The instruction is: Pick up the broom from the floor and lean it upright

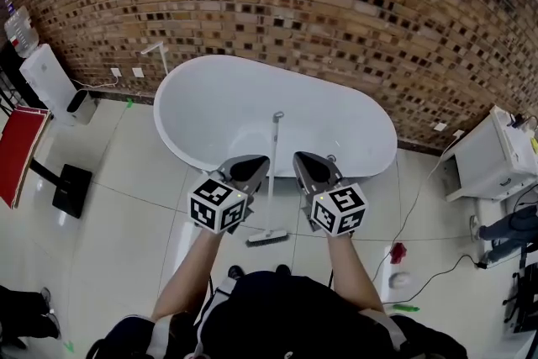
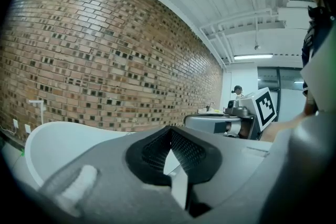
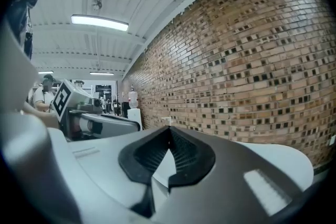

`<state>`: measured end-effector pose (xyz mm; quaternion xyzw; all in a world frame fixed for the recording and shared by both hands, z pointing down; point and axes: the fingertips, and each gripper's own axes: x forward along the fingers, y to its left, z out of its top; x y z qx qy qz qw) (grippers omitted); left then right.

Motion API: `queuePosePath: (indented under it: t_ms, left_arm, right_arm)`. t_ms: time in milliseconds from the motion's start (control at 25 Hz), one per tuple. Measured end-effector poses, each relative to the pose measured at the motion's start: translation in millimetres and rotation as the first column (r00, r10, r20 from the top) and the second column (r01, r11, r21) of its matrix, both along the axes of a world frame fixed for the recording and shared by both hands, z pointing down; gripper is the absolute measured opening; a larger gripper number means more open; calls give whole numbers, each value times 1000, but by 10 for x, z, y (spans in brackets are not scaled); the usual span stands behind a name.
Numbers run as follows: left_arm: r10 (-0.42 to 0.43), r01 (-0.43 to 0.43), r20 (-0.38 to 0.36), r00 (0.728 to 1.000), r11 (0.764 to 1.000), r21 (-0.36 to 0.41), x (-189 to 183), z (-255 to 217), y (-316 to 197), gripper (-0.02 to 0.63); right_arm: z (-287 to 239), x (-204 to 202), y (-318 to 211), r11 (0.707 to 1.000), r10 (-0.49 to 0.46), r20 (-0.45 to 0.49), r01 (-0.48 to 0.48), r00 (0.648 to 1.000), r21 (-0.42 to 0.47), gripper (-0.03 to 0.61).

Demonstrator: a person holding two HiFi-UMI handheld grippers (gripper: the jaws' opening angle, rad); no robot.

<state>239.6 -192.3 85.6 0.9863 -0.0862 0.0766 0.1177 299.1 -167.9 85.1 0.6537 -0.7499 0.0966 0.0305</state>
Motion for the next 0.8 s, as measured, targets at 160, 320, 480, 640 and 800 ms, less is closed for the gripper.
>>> queuePosePath:
  t_ms: [160, 320, 480, 640, 800]
  left_arm:
    - [-20, 20, -20, 1000, 1000, -8, -74, -121, 18, -2]
    - [-39, 39, -25, 999, 999, -1, -117, -186, 41, 0]
    - [-53, 53, -25, 998, 999, 6, -142, -209, 25, 0]
    - [-59, 60, -29, 998, 998, 8, -143, -233, 24, -2]
    - [-58, 59, -29, 998, 998, 7, -141, -238, 61, -1]
  right_arm:
    - [-27, -162, 25, 999, -42, -17, 42, 999, -8, 2]
    - [-27, -267, 50, 997, -76, -16, 76, 997, -9, 2]
    - [-66, -291, 41, 996, -87, -22, 87, 996, 1, 2]
    - [-101, -261, 44, 996, -87, -25, 87, 996, 9, 2]
    - [-121, -251, 64, 996, -87, -23, 87, 996, 15, 2]
